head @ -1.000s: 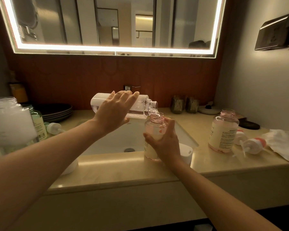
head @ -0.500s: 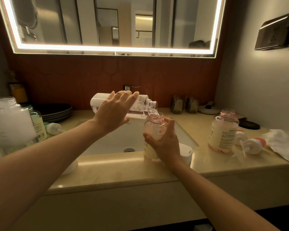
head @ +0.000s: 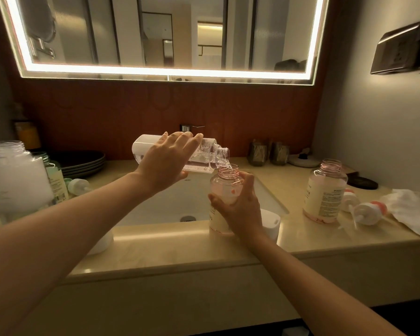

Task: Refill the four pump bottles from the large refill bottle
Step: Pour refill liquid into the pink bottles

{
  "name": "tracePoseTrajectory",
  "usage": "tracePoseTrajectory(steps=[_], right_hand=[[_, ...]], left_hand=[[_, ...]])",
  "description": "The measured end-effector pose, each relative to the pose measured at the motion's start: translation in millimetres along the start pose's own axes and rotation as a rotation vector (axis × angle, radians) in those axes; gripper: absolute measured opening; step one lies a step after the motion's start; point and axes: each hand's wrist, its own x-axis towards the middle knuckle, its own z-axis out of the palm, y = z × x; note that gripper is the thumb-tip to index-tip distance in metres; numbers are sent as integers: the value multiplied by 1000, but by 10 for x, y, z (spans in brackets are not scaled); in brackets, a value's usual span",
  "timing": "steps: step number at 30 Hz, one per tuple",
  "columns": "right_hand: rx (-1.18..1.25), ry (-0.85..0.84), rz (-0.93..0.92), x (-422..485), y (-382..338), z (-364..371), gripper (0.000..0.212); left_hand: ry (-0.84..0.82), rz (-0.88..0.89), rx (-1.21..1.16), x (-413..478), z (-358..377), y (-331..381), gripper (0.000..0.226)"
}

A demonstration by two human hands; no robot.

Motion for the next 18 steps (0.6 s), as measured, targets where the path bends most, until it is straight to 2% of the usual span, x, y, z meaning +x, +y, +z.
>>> tracePoseTrajectory(steps=[18], right_hand=[[-1,-4,-2,-3,-9,-6,77]], left_hand=[[5,2,-8,8,-1,-7,90]])
